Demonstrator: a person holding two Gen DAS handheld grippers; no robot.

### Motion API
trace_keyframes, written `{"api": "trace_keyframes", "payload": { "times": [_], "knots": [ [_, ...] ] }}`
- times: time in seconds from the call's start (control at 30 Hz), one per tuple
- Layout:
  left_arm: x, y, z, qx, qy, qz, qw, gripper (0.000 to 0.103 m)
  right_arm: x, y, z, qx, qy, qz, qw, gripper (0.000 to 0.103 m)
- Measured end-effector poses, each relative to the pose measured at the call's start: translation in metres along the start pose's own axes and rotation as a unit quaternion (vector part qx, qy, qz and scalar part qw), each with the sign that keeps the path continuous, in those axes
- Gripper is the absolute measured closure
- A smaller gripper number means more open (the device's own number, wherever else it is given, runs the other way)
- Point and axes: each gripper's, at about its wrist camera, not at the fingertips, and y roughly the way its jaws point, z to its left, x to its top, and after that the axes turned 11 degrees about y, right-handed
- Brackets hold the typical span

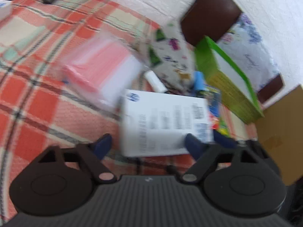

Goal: Organize objects
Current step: 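Grasp the white HP box with the left gripper and lift it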

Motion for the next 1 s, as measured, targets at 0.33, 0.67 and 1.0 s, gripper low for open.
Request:
{"api": "trace_keyframes", "payload": {
  "times": [0.33,0.67,1.0],
  "knots": [
    [-0.043,0.01,-0.093,-0.059,0.134,0.068,0.9869,0.025,-0.041,-0.085,-0.031,-0.017,0.052,-0.003,0.998,0.018],
    [-0.041,0.059,-0.164,-0.081,0.224,0.091,0.9668,0.013,-0.08,-0.123,-0.074,-0.104,0.125,0.015,0.987,0.004],
    [-0.033,0.074,-0.171,-0.075,0.189,0.089,0.975,0.026,-0.101,-0.107,-0.1,-0.095,0.17,0.032,0.98,0.011]
  ]
}}
